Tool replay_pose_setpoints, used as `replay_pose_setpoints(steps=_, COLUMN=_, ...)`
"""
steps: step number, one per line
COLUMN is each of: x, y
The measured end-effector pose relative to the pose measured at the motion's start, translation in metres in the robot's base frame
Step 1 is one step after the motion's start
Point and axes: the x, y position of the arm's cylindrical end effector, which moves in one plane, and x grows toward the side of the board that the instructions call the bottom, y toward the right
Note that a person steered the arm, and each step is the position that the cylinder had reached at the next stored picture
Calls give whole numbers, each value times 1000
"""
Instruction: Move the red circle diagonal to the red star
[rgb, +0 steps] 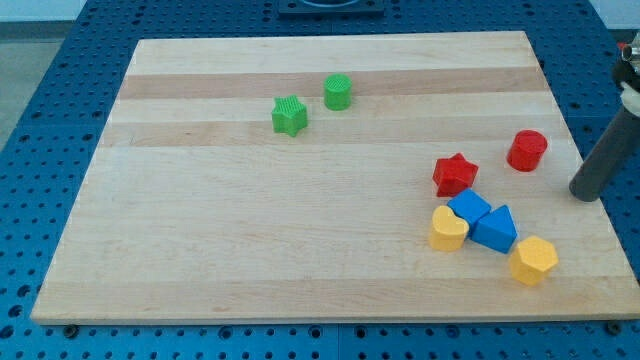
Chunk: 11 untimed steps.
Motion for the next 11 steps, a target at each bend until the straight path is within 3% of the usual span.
replay_pose_setpoints(steps=4, x=-23, y=-29)
replay_pose_setpoints(steps=6, x=-38, y=-77)
replay_pose_setpoints(steps=7, x=-38, y=-59)
replay_pose_setpoints(steps=8, x=-38, y=-4)
replay_pose_setpoints(steps=11, x=-76, y=-9)
